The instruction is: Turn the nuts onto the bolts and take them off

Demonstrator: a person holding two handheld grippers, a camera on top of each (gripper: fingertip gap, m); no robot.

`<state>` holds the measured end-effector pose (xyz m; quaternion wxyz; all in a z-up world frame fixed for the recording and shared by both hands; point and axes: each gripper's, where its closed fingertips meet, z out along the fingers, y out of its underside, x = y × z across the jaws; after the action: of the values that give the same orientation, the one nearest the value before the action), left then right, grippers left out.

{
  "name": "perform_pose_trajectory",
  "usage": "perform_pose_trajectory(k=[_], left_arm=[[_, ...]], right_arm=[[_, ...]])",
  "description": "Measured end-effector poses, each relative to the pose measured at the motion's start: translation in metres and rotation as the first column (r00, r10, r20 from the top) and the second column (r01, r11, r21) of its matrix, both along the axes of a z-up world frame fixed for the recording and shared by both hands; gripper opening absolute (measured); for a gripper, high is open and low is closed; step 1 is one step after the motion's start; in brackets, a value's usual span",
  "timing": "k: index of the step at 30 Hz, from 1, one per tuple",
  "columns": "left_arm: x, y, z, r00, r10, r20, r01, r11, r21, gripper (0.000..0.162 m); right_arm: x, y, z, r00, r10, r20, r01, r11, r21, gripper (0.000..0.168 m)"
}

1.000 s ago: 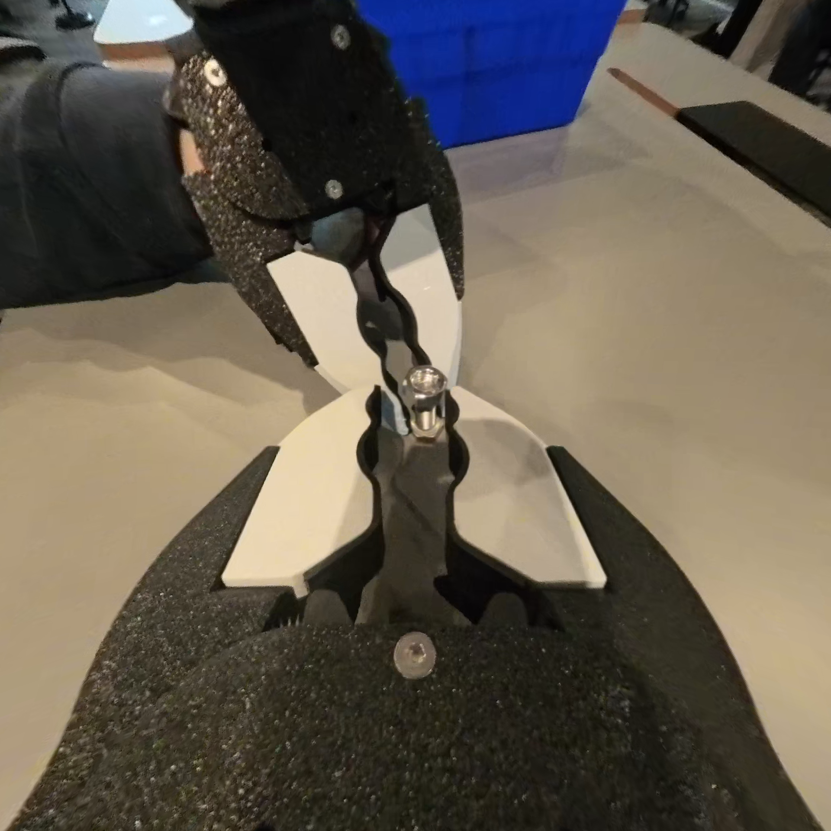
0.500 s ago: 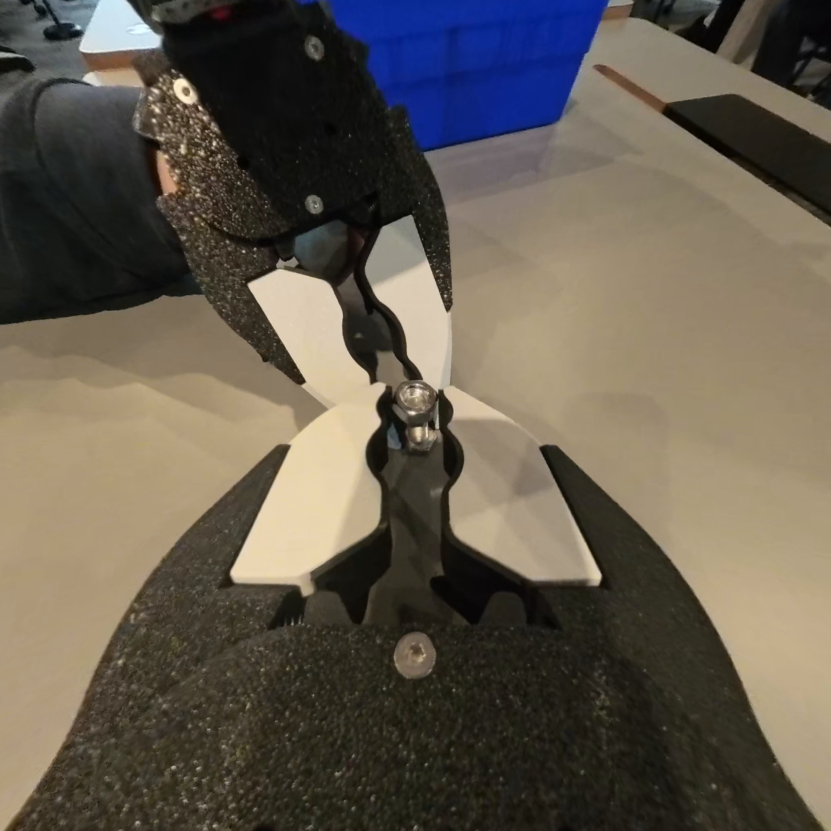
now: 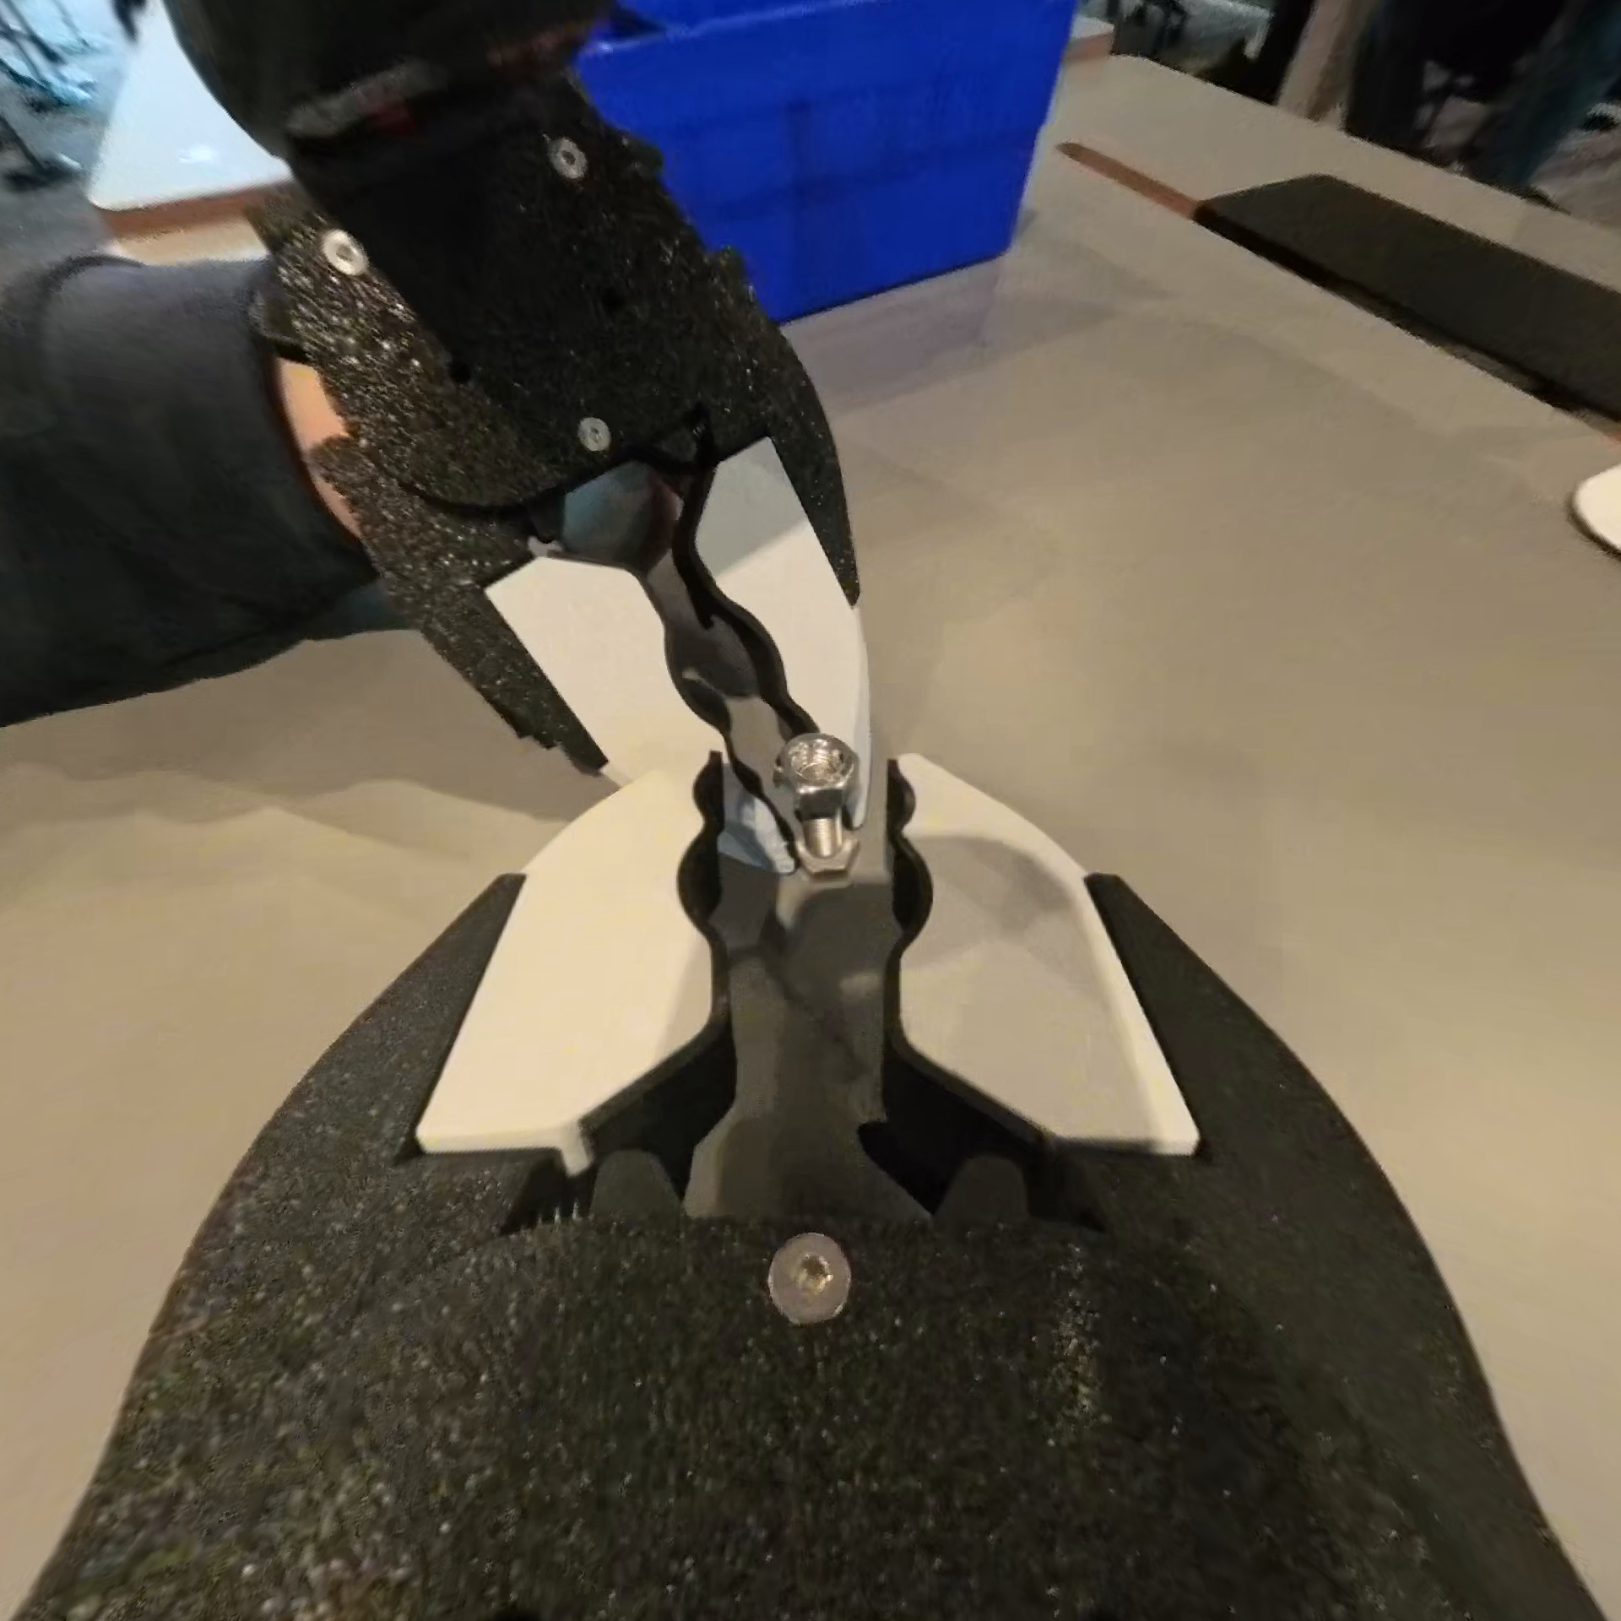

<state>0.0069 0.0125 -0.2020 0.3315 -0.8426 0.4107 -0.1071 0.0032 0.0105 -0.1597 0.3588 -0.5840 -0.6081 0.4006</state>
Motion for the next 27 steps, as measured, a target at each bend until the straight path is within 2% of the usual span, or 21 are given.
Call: perform_pose_trajectory(k=[3,6,7,12,16,17,19,24,27], left_arm=[[0.0,0.0,0.0,1.0,-0.001,0.0,0.001,1.0,0.0,0.015],[0.0,0.0,0.0,1.0,-0.001,0.004,0.001,1.0,-0.002,0.015],[0.0,0.0,0.0,1.0,-0.001,0.005,0.001,1.0,-0.002,0.015],[0.0,0.0,0.0,1.0,-0.004,0.002,0.004,1.0,0.0,0.015],[0.0,0.0,0.0,1.0,-0.006,0.002,0.006,1.0,0.005,0.015],[0.0,0.0,0.0,1.0,-0.007,-0.002,0.007,1.0,0.006,0.015],[0.0,0.0,0.0,1.0,-0.006,-0.001,0.006,1.0,0.001,0.015],[0.0,0.0,0.0,1.0,-0.007,-0.001,0.007,1.0,0.001,0.015],[0.0,0.0,-0.001,1.0,-0.007,0.0,0.007,1.0,0.002,0.015]], right_arm=[[0.007,0.001,0.0,1.0,0.028,-0.001,-0.028,0.999,-0.018,0.034],[0.012,-0.014,-0.004,0.991,0.129,0.028,-0.127,0.99,-0.063,0.018],[0.012,-0.015,-0.006,0.99,0.138,0.043,-0.134,0.988,-0.076,0.018],[0.005,-0.002,0.002,0.999,0.045,-0.013,-0.045,0.999,-0.011,0.035],[0.007,-0.01,-0.002,0.995,0.095,0.011,-0.095,0.995,-0.006,0.03],[0.01,-0.013,-0.003,0.993,0.119,0.022,-0.118,0.993,-0.026,0.018],[0.01,-0.01,-0.004,0.994,0.105,0.027,-0.103,0.993,-0.055,0.02],[0.006,-0.002,-0.004,0.999,0.048,0.024,-0.049,0.999,0.006,0.031],[0.01,-0.017,-0.007,0.989,0.138,0.048,-0.135,0.989,-0.063,0.007]])
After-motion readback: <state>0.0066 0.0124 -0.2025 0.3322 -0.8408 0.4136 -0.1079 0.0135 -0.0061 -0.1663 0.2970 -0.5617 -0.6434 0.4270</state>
